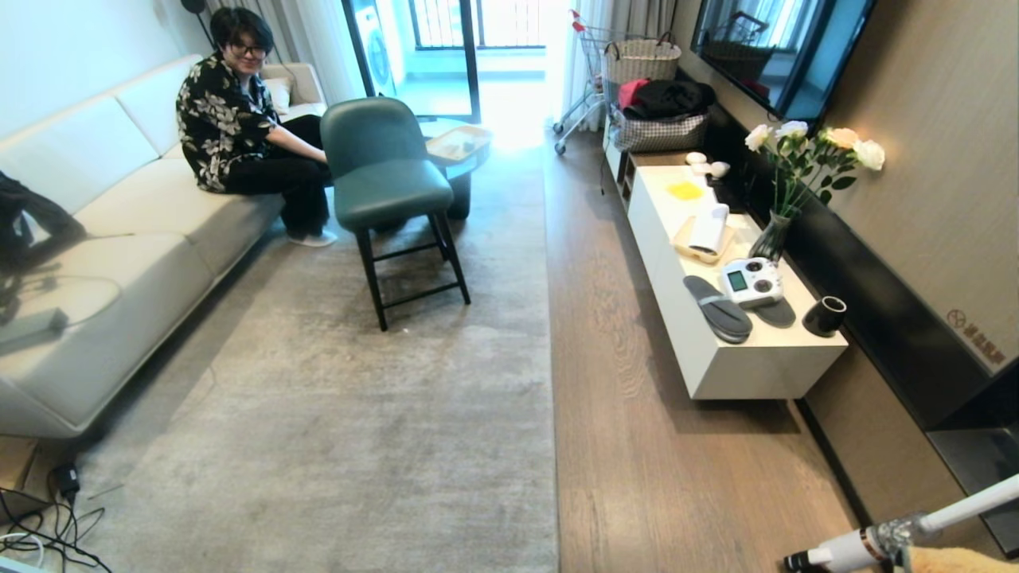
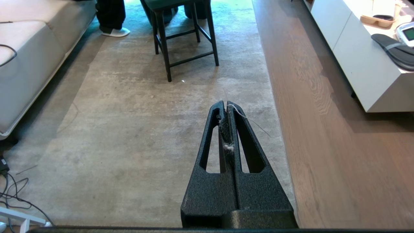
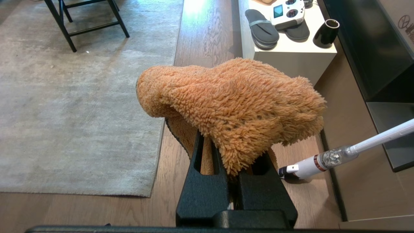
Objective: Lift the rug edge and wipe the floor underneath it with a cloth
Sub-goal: Put down the rag
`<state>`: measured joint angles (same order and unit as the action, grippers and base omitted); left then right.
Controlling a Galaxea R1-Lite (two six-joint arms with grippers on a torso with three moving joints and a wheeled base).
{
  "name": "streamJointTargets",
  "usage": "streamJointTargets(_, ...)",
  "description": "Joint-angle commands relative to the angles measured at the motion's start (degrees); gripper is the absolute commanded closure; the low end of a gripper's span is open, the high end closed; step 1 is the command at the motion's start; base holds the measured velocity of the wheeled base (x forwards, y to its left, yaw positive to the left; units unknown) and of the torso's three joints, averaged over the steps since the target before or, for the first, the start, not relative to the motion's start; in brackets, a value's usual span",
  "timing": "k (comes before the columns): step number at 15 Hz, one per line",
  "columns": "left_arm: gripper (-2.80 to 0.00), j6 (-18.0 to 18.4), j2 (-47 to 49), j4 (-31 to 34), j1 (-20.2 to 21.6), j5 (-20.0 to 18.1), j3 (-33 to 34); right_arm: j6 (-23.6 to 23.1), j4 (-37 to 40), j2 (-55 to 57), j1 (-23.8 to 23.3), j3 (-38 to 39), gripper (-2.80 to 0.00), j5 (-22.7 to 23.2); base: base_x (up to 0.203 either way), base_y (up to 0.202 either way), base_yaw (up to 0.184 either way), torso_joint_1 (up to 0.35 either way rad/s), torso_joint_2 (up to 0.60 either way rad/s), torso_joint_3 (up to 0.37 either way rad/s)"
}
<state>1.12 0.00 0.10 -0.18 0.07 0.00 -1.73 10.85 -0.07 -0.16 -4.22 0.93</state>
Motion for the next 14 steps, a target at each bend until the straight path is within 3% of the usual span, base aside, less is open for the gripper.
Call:
streamJointTargets(1, 0.0, 0.02, 0.0, -0.01, 0.01, 0.01, 0.0, -0.03, 0.05, 0.07, -0.01, 0.09, 0.0, 0.04, 0.0, 0.0, 0.0, 0.143, -0.32, -0.183)
streamJointTargets(14, 0.0, 0.02, 0.0, -0.01, 0.01, 0.01, 0.0, -0.03, 0.05, 0.07, 0.07, 0.09, 0.0, 0.04, 0.0, 0.0, 0.0, 0.133, -0.29, -0.158)
